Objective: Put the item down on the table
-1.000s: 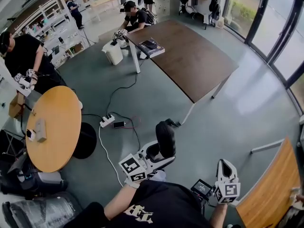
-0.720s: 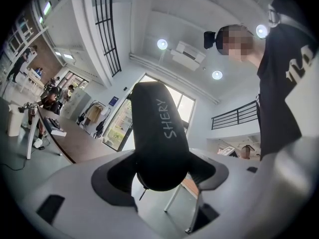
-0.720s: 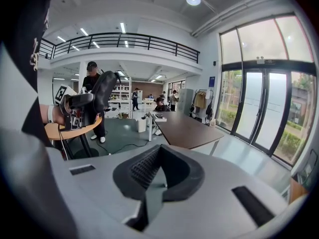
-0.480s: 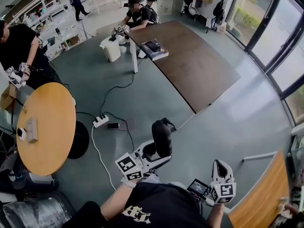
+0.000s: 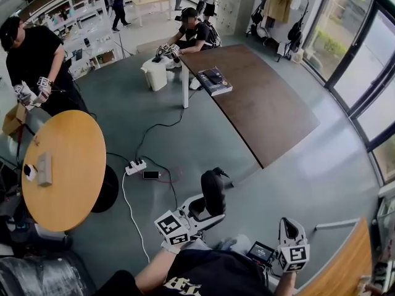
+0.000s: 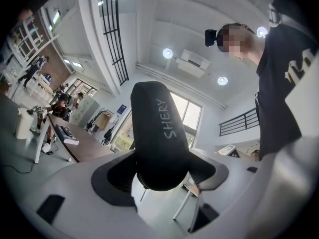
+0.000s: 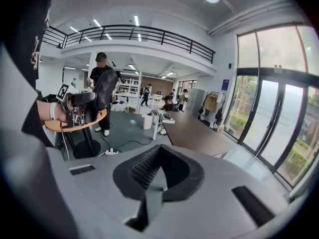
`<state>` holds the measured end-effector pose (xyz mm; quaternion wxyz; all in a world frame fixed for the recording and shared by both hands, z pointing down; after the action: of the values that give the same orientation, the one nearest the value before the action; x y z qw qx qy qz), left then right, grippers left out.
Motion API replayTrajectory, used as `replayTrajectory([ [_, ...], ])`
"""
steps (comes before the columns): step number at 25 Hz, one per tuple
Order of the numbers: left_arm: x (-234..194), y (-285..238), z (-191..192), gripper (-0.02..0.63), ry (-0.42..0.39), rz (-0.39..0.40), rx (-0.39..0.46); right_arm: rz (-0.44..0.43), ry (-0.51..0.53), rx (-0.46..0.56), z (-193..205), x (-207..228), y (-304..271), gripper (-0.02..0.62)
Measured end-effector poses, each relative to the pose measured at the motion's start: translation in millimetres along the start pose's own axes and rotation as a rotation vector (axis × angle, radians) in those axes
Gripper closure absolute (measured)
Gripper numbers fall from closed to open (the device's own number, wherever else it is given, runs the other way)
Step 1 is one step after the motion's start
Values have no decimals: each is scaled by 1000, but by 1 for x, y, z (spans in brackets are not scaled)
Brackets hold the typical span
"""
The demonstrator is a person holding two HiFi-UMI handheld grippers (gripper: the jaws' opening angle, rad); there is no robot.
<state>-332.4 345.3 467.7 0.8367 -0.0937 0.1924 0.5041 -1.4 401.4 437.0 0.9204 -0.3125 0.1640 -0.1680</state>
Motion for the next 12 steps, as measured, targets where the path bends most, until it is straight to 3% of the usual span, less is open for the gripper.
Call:
replayTrajectory([
  [9,-11,10,-2,284,24,-75,33,-80,76,8,-19,-5,-32,607],
  [12,-11,1,-9,284,-14,-77,32,-98,71,25,-22,7,-44,606],
])
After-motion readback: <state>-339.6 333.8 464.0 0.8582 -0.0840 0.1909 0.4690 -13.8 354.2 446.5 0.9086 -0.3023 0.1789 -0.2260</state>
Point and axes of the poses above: the fingertips, and each gripper's own axes: y backward along the fingers, x to its right, z out of its underside, the point moved 8 cm from there along y, backward along the fingers, and after that the axes turned 10 degrees about -x, right-handed, at the moved point
